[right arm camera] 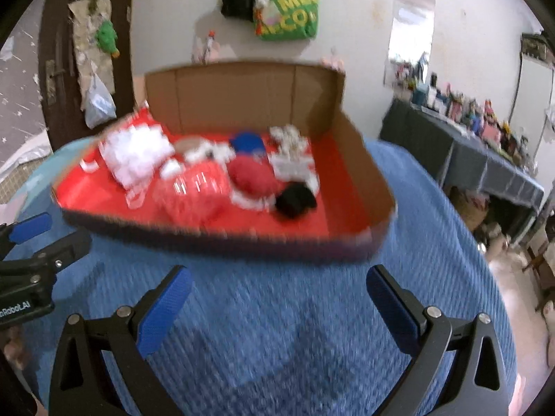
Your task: Organize soft objects
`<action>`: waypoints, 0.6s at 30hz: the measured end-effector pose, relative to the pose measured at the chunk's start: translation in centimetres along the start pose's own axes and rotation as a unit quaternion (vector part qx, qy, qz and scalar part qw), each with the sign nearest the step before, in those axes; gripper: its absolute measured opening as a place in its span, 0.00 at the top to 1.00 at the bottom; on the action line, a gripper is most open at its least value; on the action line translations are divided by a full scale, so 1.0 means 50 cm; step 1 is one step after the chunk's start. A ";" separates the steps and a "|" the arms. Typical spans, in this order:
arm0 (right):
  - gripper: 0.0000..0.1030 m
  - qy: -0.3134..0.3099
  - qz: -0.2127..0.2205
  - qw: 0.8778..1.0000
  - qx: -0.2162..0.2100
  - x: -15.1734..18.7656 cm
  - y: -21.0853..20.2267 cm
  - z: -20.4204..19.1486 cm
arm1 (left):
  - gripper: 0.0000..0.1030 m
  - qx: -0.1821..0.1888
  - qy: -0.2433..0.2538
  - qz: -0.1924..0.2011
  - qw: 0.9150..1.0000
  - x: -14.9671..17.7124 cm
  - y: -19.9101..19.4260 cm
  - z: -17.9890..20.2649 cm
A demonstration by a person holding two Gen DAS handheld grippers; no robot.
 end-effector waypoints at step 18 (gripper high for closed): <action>0.00 0.026 -0.095 0.995 0.024 0.072 0.056 0.038 | 0.08 -0.040 0.021 -0.048 0.998 0.040 0.058 0.021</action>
Point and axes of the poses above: each gripper's, at about its wrist camera, not at the fingertips, and y roughly the way its jaws point, z to its right, x to its underside, the point moved 3 cm from there along y, roughly the way its jaws point, and after that the axes turned 5 degrees about y, right-handed, at the moved point
